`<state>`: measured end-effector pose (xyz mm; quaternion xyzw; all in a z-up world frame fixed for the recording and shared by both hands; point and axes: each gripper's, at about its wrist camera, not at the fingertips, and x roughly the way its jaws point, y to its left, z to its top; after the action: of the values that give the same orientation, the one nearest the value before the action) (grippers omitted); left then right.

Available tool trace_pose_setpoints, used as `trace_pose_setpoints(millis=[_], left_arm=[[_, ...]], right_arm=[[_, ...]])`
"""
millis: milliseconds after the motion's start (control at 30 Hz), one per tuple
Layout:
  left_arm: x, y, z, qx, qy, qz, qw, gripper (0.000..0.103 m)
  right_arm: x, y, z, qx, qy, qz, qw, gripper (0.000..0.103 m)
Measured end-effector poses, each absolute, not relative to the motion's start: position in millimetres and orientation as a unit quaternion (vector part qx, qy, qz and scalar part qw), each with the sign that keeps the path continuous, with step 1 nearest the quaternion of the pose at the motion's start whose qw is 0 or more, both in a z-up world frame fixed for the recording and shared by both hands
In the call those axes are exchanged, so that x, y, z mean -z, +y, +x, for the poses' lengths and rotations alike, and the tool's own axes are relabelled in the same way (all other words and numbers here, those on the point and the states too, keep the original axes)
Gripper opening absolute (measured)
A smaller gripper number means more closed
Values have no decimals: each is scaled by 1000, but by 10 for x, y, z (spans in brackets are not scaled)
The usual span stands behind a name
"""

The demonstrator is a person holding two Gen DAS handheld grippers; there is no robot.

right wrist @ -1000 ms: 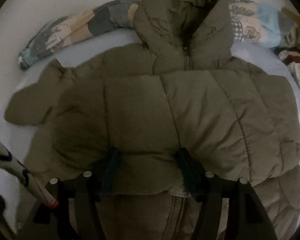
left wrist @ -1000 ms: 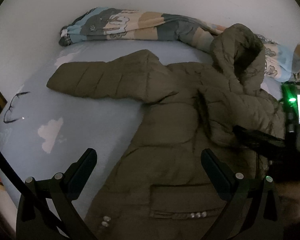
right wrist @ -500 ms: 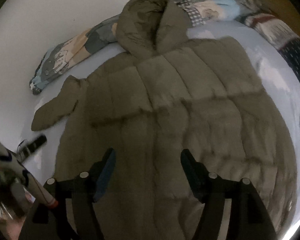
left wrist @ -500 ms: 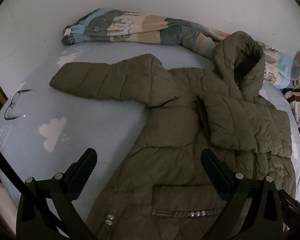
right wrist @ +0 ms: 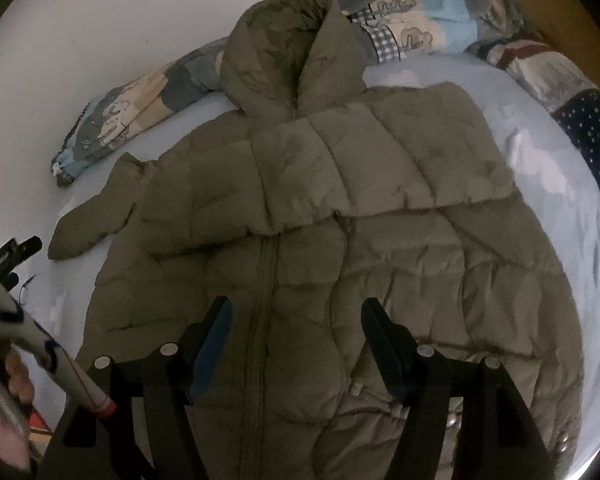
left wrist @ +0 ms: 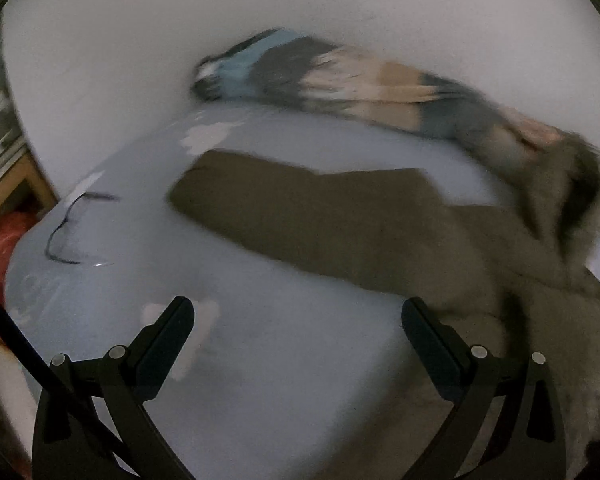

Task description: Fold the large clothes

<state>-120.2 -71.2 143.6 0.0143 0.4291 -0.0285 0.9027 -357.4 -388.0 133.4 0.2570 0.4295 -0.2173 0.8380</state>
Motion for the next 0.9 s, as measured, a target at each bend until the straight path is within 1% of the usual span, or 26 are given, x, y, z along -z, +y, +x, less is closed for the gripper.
trace_pose_setpoints(millis=[133, 200, 267, 300, 333, 367, 433, 467, 533, 633, 800, 900], left_arm=[[-1192, -315, -686, 24, 470, -28, 882, 103], [-1078, -66, -442, 32, 489, -69, 869, 101], [-1028, 167, -274, 33, 491, -106, 864, 84], [-1000, 289, -183, 31, 494, -128, 859, 79], [-969, 409, -106, 33, 496, -151, 854, 68], [-933, 525, -35, 36, 496, -174, 850, 60], [-828, 743, 94, 36, 498, -218, 839, 56], [-765, 850, 150, 43, 497, -246, 831, 51], [-624, 1048, 263, 43, 490, -297, 818, 45], [-494, 1186, 383, 61, 469, -349, 809, 45], [-323, 1198, 526, 81, 446, -393, 800, 45], [-185, 1210, 612, 63, 451, -401, 795, 45]], right_arm=[[-1350, -3881, -3587, 204, 430, 265, 839, 72], [-1339, -3878, -3605, 202, 433, 261, 839, 72], [-1326, -3886, -3608, 204, 436, 260, 837, 72], [-1319, -3887, -3602, 205, 437, 262, 835, 72], [-1311, -3892, -3596, 205, 438, 266, 834, 72], [-1300, -3894, -3594, 205, 438, 268, 833, 72], [-1281, -3894, -3573, 204, 439, 271, 832, 72], [-1275, -3894, -3565, 204, 440, 271, 831, 72], [-1266, -3893, -3548, 201, 442, 271, 831, 72], [-1264, -3881, -3532, 196, 440, 276, 832, 72], [-1228, -3837, -3488, 192, 445, 272, 831, 72], [-1179, -3843, -3469, 197, 451, 271, 827, 72]])
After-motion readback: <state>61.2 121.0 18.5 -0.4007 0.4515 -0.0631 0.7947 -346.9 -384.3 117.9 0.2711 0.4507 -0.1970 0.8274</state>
